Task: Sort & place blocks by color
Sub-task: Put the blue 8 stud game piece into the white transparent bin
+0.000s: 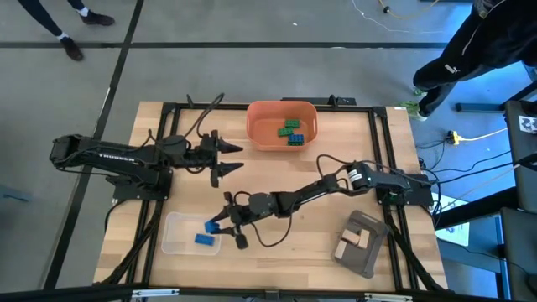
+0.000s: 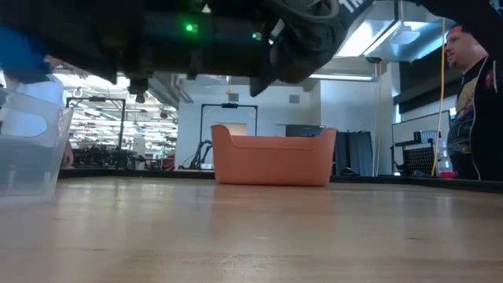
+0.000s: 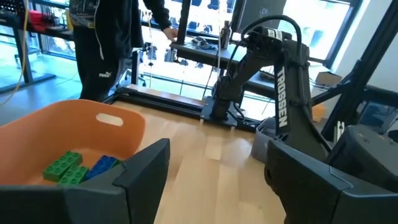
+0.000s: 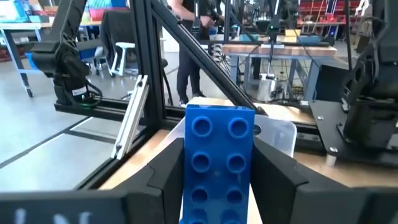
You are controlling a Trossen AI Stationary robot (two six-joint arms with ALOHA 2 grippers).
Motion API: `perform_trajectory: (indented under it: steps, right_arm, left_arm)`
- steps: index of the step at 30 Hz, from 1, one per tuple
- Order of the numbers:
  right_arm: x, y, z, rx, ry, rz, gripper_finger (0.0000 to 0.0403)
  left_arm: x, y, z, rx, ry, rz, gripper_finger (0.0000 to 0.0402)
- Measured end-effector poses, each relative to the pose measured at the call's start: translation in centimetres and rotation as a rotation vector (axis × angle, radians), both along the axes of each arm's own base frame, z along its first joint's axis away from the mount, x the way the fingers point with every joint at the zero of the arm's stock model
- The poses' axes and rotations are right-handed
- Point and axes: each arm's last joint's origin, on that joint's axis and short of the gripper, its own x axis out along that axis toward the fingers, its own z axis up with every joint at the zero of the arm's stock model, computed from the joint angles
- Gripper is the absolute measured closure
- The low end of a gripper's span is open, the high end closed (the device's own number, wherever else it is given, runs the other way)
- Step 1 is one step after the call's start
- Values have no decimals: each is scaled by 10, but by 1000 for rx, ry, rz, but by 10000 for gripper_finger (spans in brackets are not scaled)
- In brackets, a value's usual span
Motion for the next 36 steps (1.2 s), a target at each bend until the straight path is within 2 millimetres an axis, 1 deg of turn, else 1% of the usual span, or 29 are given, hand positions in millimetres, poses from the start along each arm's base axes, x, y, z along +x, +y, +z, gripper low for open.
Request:
perform_trajectory:
  steps: [4, 7, 11, 19, 23, 26, 31, 34, 36]
  right_arm:
    - [5, 3, 0, 6, -23, 3, 255]
    - [5, 3, -5, 2, -1, 4, 240]
    - [5, 3, -4, 3, -5, 3, 223]
    - [5, 3, -5, -3, 4, 3, 222]
    - [5, 3, -5, -22, 11, 4, 211]
    - [3, 1, -1, -57, 78, 3, 193]
    - [-4, -11, 19, -138, 233, -5, 147]
    - [-14, -18, 27, -203, 316, 0, 121]
    - [-24, -22, 30, -236, 362, 5, 109]
  left_arm:
    - [0, 0, 0, 0, 3, 0, 140]
    - [0, 0, 0, -2, 3, 0, 140]
    - [0, 0, 0, -3, 3, 0, 140]
    - [0, 0, 0, -3, 3, 0, 140]
    - [0, 0, 0, -3, 3, 0, 140]
    - [0, 0, -1, -4, 11, -3, 140]
    - [0, 0, -4, -5, 36, -4, 140]
    - [0, 0, -4, -5, 37, -4, 140]
    - [0, 0, -4, -5, 41, -4, 140]
